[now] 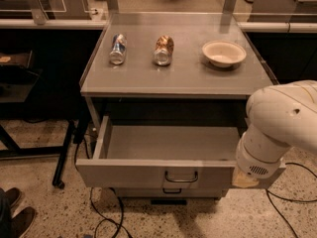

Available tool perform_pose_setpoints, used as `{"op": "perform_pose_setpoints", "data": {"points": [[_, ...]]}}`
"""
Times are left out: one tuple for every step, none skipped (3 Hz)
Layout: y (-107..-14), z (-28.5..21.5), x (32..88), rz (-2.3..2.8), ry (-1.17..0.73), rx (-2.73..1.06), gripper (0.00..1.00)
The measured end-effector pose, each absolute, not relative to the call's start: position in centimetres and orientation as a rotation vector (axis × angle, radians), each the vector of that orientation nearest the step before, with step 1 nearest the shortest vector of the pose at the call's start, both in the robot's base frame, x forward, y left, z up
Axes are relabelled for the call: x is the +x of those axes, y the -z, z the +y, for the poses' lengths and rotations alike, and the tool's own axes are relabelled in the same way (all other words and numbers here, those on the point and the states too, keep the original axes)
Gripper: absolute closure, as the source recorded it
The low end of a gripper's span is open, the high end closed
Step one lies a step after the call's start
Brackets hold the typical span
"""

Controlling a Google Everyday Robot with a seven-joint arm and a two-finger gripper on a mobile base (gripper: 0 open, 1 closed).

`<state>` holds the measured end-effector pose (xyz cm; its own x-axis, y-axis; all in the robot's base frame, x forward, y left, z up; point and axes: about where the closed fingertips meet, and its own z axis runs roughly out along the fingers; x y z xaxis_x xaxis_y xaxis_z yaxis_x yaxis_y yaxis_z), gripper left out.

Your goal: Close top drawer

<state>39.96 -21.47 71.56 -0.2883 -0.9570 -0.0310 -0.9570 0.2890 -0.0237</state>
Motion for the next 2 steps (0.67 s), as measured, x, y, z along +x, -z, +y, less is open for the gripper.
{"op": "perform_pose_setpoints", "data": {"points": [[-70.0, -21.0, 41.4, 2.507, 0.026, -1.823, 1.00], [-69.6, -20.5, 43.9, 2.499, 0.079, -1.801, 1.00]]}}
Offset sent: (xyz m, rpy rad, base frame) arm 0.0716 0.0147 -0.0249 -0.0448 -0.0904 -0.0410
